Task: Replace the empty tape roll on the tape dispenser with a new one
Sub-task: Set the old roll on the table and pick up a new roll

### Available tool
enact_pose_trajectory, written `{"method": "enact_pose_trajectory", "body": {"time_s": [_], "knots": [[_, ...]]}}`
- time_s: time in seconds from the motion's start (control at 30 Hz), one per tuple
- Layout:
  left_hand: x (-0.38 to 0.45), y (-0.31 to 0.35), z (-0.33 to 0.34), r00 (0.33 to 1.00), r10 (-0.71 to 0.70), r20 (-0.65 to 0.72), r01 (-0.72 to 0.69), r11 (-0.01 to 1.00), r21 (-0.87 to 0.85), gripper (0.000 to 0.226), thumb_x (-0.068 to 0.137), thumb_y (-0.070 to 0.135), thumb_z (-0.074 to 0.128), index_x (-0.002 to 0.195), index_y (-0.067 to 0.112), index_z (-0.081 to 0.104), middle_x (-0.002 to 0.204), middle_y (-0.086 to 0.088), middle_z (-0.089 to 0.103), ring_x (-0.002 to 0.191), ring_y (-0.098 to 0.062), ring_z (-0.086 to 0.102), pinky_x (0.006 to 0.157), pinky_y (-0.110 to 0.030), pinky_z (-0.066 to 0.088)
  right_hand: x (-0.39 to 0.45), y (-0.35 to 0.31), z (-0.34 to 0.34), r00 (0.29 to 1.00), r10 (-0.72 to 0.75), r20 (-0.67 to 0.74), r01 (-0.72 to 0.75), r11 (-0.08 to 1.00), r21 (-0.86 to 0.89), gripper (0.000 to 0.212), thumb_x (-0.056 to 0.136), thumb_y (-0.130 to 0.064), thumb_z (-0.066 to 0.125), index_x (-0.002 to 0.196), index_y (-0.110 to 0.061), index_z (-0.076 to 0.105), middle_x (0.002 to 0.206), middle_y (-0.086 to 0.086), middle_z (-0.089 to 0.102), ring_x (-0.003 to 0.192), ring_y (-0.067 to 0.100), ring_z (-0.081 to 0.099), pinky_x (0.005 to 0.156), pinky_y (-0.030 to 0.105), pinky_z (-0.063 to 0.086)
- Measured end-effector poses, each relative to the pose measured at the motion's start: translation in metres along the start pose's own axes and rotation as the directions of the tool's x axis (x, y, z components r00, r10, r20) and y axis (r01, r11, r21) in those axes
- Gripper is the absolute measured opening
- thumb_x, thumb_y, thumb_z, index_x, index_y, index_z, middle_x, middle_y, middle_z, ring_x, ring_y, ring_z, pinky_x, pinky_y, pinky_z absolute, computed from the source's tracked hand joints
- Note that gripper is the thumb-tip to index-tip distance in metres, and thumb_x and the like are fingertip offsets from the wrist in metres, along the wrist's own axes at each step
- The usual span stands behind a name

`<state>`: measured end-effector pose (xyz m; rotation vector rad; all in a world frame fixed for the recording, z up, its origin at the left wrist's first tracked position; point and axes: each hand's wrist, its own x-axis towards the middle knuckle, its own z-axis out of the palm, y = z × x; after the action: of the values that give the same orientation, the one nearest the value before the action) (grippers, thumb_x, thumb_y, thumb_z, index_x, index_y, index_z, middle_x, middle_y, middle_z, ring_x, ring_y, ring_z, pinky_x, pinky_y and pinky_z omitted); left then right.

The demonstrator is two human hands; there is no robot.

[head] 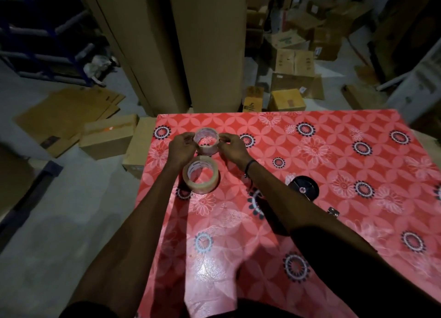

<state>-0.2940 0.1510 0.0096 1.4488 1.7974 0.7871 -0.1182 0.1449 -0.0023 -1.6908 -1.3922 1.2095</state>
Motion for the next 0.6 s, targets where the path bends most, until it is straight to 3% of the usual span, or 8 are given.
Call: {"method": "enact_pose_trajectory", "body": {"time_s": [0.13,0.23,0.3,0.37,0.47,0.53,0.6], "knots": [[-0.017,-0.006,-0.009,0.994,0.081,-0.075,-0.08,0.997,0.024,0.038,0.097,0.01,0.067,0.135,0.005,0.067,0.131,-0.01,0.072,0.116,-0.021,0.069,0.095,-0.033,0.055,-0.015,-0.001,-0.008,1.0,0.016,-0.017,-0.014,0.997,0.081,0.047,0.105,-0.011,0.061,0.152,-0.004,0.056,0.148,0.017,0.064,0.126,0.032,0.066,0.104,0.041,0.056],[-0.054,-0.011,-0.01,0.961,0.204,-0.184,-0.2,0.979,0.042,0.026,0.096,0.01,0.07,0.122,0.008,0.071,0.12,-0.006,0.075,0.106,-0.015,0.07,0.092,-0.033,0.056,-0.037,0.007,-0.017,0.996,0.049,-0.075,-0.033,0.98,0.195,0.046,0.104,-0.012,0.065,0.149,-0.009,0.059,0.141,0.01,0.067,0.123,0.028,0.067,0.088,0.03,0.058],[-0.083,-0.012,-0.007,0.946,0.247,-0.21,-0.246,0.969,0.029,0.018,0.094,0.008,0.071,0.112,0.009,0.073,0.11,-0.004,0.075,0.095,-0.006,0.07,0.085,-0.018,0.052,-0.058,0.012,-0.025,0.994,0.069,-0.088,-0.043,0.963,0.265,0.043,0.104,-0.012,0.066,0.147,-0.013,0.062,0.138,0.004,0.068,0.118,0.02,0.067,0.077,0.017,0.055],[-0.109,-0.013,-0.002,0.941,0.274,-0.2,-0.28,0.96,-0.003,0.013,0.092,0.006,0.072,0.105,0.01,0.072,0.102,-0.001,0.074,0.087,0.001,0.067,0.077,-0.011,0.049,-0.079,0.019,-0.031,0.992,0.068,-0.102,-0.034,0.952,0.304,0.042,0.104,-0.011,0.067,0.146,-0.016,0.063,0.138,0.001,0.069,0.12,0.018,0.068,0.085,0.021,0.057],[-0.13,-0.025,0.012,0.935,0.315,-0.161,-0.312,0.949,0.046,0.014,0.089,0.012,0.077,0.101,0.015,0.072,0.102,0.002,0.074,0.09,-0.012,0.07,0.081,-0.03,0.057,-0.107,0.033,-0.038,0.99,0.068,-0.124,-0.017,0.926,0.376,0.045,0.098,-0.017,0.072,0.143,-0.017,0.066,0.135,0.001,0.073,0.12,0.021,0.071,0.101,0.04,0.059],[-0.137,-0.033,0.023,0.922,0.372,-0.11,-0.356,0.924,0.139,0.011,0.089,0.017,0.075,0.098,0.018,0.07,0.101,0.005,0.073,0.087,-0.016,0.07,0.084,-0.042,0.054,-0.124,0.042,-0.043,0.986,0.097,-0.132,-0.029,0.898,0.439,0.043,0.093,-0.021,0.073,0.136,-0.022,0.07,0.129,-0.002,0.076,0.114,0.02,0.074,0.1,0.042,0.058],[-0.141,-0.035,0.033,0.91,0.406,-0.082,-0.37,0.885,0.281,0.01,0.09,0.023,0.074,0.097,0.022,0.067,0.102,0.007,0.07,0.094,-0.02,0.068,0.093,-0.045,0.042,-0.137,0.049,-0.048,0.986,0.105,-0.132,-0.035,0.891,0.453,0.034,0.098,-0.015,0.073,0.13,-0.029,0.073,0.126,-0.004,0.078,0.117,0.018,0.075,0.102,0.039,0.058]]}}
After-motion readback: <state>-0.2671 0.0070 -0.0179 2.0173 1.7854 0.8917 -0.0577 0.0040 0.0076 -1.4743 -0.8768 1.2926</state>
